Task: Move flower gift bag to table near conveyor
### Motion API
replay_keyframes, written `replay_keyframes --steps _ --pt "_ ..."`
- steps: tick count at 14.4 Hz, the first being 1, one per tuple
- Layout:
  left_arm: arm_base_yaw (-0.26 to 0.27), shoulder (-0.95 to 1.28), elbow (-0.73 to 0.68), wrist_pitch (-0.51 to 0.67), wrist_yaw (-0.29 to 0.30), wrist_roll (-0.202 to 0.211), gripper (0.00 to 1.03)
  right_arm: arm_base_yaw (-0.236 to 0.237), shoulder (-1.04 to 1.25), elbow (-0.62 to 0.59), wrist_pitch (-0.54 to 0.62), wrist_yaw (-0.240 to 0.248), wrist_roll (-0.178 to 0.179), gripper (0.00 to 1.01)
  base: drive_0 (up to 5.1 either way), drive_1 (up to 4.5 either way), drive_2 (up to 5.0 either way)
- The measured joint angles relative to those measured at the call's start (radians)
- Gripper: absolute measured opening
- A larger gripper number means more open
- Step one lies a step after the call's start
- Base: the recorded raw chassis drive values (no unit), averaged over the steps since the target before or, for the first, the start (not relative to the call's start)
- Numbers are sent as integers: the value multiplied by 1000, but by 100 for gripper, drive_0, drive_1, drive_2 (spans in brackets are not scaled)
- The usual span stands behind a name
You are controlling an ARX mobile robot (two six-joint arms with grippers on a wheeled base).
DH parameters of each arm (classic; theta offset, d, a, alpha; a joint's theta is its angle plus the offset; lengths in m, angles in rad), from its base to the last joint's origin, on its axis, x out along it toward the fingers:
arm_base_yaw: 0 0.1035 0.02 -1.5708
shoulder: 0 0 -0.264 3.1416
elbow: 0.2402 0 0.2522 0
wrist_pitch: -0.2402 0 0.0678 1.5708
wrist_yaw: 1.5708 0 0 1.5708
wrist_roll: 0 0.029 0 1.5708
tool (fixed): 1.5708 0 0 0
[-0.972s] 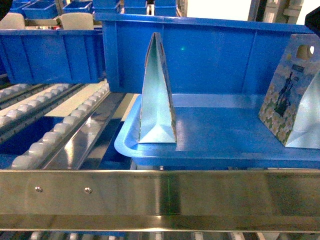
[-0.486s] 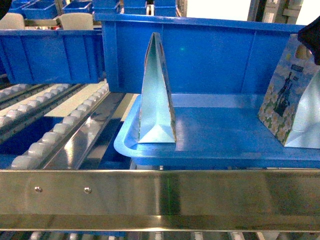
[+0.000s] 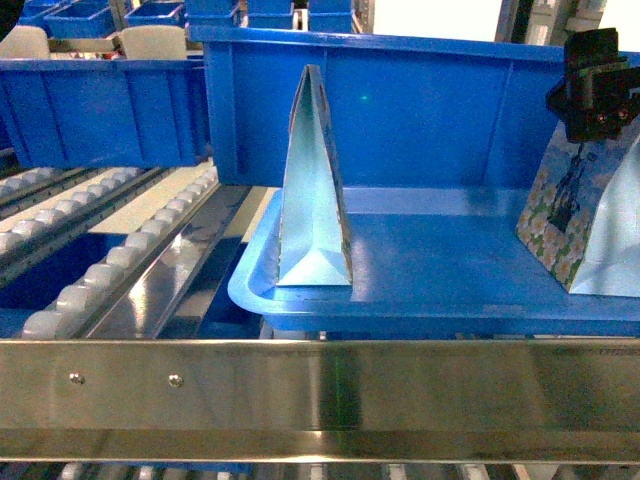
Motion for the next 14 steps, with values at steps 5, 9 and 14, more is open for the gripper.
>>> replay_keyframes --steps 5,9,14 --pt "0 0 0 0 0 0 98 -19 19 24 -9 13 -2 98 0 0 0" --pt "0 0 0 0 0 0 98 -25 19 18 3 16 -2 55 0 0 0" --pt "0 0 0 0 0 0 98 -32 19 -16 24 2 -4 2 0 0 0"
